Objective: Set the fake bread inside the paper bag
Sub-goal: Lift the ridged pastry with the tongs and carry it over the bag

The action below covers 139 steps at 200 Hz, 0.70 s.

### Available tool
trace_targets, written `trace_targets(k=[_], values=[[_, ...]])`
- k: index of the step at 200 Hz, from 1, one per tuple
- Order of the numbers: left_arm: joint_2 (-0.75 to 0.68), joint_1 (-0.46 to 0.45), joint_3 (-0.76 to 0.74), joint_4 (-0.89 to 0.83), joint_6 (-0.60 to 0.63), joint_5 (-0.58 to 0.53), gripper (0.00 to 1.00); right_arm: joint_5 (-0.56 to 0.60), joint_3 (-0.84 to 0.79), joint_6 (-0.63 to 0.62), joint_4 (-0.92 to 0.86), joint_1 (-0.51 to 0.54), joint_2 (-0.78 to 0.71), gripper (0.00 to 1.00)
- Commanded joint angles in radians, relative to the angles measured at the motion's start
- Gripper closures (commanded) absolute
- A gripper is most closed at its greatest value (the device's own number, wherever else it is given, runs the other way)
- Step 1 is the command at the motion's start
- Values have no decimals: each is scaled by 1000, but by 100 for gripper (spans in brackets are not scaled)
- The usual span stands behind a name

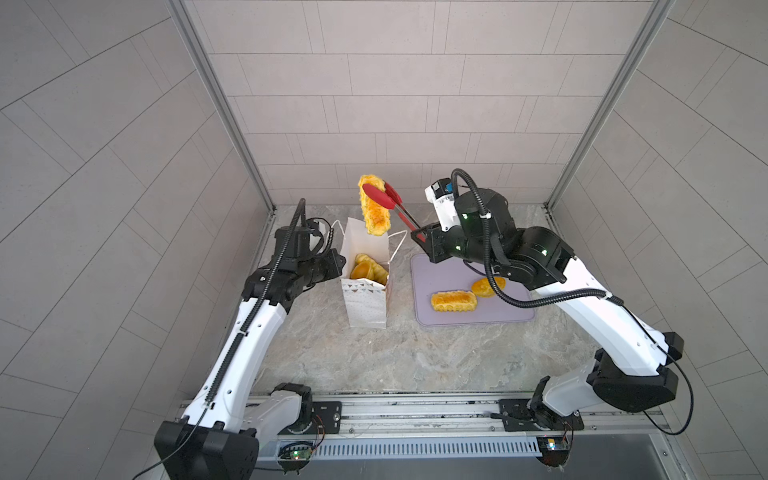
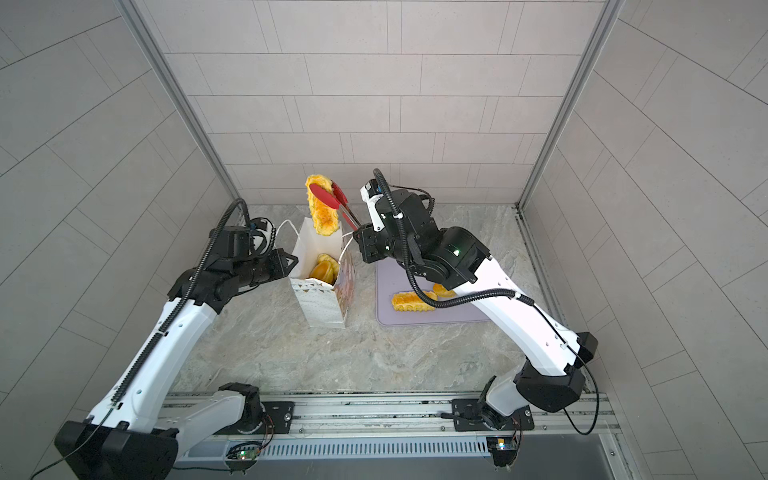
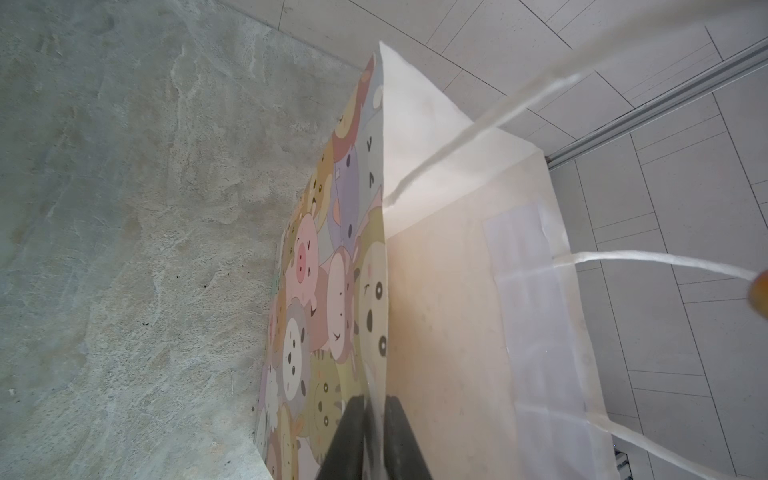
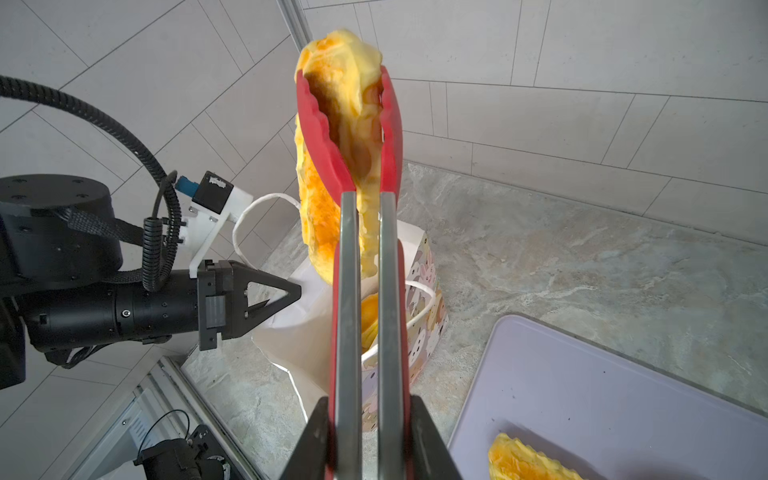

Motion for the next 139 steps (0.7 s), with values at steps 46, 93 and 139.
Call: trace_targets(k=[46,93,139], values=[[-18,6,-3,-21,-1,-5,86,59,-15,-24,4,49,15,77],[-23,7,-5,-25,-1,-8,86,69,-80,-19,-2,60,12,77],[-22,6,-8,-25,-1,-7,86,72,-117,-18,-13,77,7,75]])
